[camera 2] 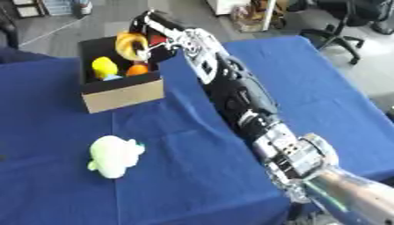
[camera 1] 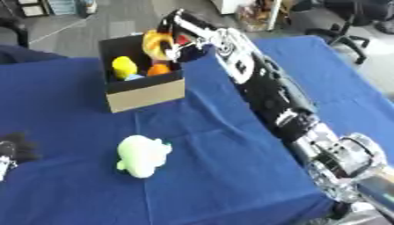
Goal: Pick up objects on the table and place them in the box.
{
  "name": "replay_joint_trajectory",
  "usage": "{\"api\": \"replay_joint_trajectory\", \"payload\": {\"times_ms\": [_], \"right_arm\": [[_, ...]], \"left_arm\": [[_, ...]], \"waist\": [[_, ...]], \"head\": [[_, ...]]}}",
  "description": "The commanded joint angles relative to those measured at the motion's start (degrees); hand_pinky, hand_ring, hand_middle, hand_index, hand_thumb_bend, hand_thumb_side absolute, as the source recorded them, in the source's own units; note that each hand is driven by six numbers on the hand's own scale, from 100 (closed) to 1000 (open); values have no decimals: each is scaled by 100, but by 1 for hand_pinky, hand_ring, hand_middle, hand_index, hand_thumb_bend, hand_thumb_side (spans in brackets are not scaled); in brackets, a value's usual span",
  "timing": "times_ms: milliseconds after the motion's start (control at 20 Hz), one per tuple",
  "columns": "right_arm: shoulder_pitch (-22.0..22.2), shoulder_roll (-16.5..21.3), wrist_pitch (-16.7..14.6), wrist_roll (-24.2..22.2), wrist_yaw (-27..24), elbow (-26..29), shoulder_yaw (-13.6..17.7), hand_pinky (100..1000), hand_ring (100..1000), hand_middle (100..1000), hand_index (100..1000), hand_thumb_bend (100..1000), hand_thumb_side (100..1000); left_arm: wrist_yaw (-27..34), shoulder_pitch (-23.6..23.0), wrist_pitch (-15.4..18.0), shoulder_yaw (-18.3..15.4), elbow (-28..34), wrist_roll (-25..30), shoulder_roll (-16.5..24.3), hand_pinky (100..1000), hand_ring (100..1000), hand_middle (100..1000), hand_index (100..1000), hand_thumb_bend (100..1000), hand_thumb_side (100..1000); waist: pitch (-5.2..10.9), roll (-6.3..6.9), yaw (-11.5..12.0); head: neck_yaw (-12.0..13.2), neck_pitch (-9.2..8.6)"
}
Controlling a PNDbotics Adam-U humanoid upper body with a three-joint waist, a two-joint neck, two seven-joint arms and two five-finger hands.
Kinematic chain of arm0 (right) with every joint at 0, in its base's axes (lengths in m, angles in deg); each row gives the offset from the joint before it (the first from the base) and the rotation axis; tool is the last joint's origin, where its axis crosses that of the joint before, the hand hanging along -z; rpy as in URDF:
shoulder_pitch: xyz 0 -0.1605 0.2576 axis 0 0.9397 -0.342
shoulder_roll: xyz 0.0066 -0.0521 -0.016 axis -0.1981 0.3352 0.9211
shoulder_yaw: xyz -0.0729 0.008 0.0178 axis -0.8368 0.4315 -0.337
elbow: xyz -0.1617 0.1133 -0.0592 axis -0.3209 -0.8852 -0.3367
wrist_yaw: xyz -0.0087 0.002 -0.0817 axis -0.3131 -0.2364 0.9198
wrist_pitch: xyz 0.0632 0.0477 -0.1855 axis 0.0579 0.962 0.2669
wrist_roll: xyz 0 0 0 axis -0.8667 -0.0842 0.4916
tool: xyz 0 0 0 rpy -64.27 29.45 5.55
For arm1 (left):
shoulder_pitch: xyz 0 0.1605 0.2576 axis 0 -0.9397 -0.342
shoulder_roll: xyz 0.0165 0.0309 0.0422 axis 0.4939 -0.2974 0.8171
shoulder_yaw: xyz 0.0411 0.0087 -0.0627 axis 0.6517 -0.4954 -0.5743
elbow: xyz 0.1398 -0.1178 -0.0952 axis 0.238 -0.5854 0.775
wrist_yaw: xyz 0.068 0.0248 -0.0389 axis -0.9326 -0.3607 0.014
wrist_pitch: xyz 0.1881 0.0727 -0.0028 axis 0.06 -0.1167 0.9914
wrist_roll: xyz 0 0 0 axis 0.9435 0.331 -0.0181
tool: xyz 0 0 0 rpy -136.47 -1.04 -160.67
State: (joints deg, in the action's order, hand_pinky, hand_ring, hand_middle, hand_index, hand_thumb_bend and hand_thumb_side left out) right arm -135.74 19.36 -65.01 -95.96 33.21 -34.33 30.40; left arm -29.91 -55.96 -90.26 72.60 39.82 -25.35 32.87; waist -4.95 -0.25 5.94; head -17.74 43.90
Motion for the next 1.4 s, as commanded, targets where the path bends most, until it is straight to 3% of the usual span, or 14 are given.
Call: {"api": "replay_joint_trajectory", "payload": {"times_ms": [50, 100, 150, 200, 250, 300, 500, 650, 800, 950, 1200, 1400], "right_arm": [[-154, -259, 240, 386, 702, -302, 285, 737, 592, 376, 479, 100, 100], [-143, -330, 463, 609, 976, -367, 360, 750, 624, 465, 580, 100, 100], [-134, -388, 695, 838, 1233, -416, 411, 754, 637, 495, 620, 100, 100], [-127, -427, 909, 1054, 1447, -452, 446, 764, 677, 596, 733, 100, 100], [-122, -454, 1106, 1259, 1628, -475, 464, 772, 681, 606, 745, 100, 100], [-120, -465, 1266, 1441, 1782, -485, 465, 777, 714, 686, 825, 100, 153], [-130, -452, 1655, 2001, 2243, -419, 414, 810, 775, 835, 937, 100, 316], [-134, -397, 1664, 2187, 2333, -250, 332, 835, 811, 910, 965, 100, 311], [-126, -264, 1401, 1976, 2083, 30, 186, 852, 824, 932, 970, 100, 231], [41, 87, 783, 1394, 1299, 646, -139, 854, 818, 890, 965, 100, 100], [707, 880, -72, -17, -524, 2030, -860, 857, 813, 860, 967, 100, 100], [1194, 1304, -668, -1568, -1573, 2804, -1492, 888, 853, 908, 991, 100, 164]], "left_arm": [[56, 81, 7, 41, 105, 59, -11, 777, 616, 603, 789, 108, 648], [62, 86, 7, 47, 107, 67, -12, 777, 616, 603, 789, 107, 648], [67, 91, 7, 51, 109, 72, -11, 777, 616, 603, 789, 107, 648], [71, 96, 7, 53, 110, 74, -11, 777, 615, 603, 789, 108, 647], [74, 99, 6, 54, 111, 76, -10, 777, 615, 603, 789, 108, 647], [76, 98, 5, 53, 111, 77, -9, 777, 616, 600, 789, 109, 647], [84, 96, -3, 52, 110, 74, -12, 778, 611, 599, 789, 109, 647], [83, 92, -7, 48, 108, 70, -7, 778, 610, 599, 790, 103, 652], [75, 92, -7, 37, 109, 56, 3, 778, 611, 600, 790, 101, 653], [60, 89, -4, 6, 110, 25, 27, 778, 611, 600, 790, 101, 653], [2, 78, 5, -125, 117, -108, 89, 777, 610, 600, 789, 100, 646], [-36, 89, 14, -228, 124, -237, 118, 777, 608, 598, 789, 100, 644]], "waist": [[82, 114, 44], [81, 124, 72], [80, 128, 92], [80, 128, 103], [80, 125, 112], [83, 120, 115], [95, 99, 107], [100, 94, 76], [102, 82, 29], [95, 50, -30], [109, -34, -131], [105, -59, -152]], "head": [[-113, 22], [-143, 22], [-164, 22], [-174, 22], [-179, 22], [-178, 22], [-167, 22], [-156, 22], [-143, 22], [-81, 22], [39, 22], [78, 22]]}}
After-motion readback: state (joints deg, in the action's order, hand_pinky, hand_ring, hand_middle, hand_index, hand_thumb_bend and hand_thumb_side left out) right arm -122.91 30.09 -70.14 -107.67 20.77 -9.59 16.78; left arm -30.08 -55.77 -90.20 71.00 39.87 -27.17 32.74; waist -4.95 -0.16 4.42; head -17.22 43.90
